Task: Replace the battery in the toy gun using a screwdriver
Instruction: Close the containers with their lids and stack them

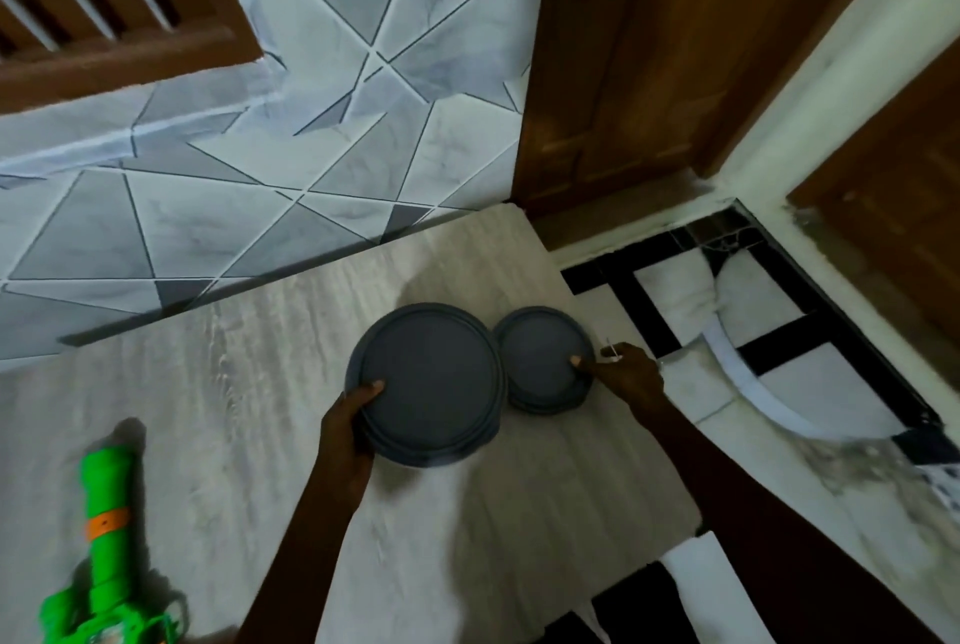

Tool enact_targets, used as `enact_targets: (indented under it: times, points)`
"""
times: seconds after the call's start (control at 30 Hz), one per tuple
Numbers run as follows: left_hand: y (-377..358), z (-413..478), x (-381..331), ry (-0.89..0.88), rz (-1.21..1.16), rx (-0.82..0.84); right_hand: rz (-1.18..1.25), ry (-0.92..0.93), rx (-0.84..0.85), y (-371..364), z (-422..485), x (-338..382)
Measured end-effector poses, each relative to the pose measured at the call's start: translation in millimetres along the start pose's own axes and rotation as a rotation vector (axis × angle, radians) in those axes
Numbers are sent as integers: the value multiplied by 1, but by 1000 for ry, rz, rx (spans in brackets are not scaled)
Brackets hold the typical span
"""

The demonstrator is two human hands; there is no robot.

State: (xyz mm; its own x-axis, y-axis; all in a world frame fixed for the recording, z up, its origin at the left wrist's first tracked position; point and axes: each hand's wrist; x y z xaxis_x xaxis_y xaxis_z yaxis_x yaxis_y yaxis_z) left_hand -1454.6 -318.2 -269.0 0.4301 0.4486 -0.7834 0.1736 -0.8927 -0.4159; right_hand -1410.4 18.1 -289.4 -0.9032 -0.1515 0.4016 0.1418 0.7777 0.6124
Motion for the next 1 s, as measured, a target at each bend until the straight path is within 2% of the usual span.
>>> enact_targets:
  times: [0.07, 0.2, 0.33, 0.4, 0.47, 0.6, 0.83, 1.0]
  points:
    - [-11, 0, 4, -10, 16, -26, 61, 18, 66, 2, 14, -1]
    - [-40, -14, 12, -52, 59, -80, 168, 90, 326, 15, 13, 0]
    - [-74, -39, 18, -89, 14, -154, 339, 20, 610, 45, 21, -11]
    - [-100, -57, 24, -119, -24, -214, 334, -3, 710, 68, 28, -15]
    - [-127, -79, 33, -140, -81, -289, 324, -29, 752, 94, 31, -15]
    - [-170, -125, 51, -219, -158, -371, 256, 54, 724, 147, 39, -10]
    - [-186, -176, 77, -274, -220, -499, 410, -166, 876, 215, 56, -9]
    - [-194, -203, 103, -264, -214, -546, 399, -113, 887, 239, 50, -24]
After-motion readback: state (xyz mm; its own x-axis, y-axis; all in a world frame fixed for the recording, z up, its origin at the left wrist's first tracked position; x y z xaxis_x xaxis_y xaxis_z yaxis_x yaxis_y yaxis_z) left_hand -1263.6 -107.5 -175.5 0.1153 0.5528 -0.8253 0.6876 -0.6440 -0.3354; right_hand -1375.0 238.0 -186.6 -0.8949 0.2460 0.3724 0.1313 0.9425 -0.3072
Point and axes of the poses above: each hand's wrist, its own z-axis towards the middle knuckle, its own y-axis out of the back of the hand, x = y × z, and after that the axes turned 12 degrees about -y, right-handed
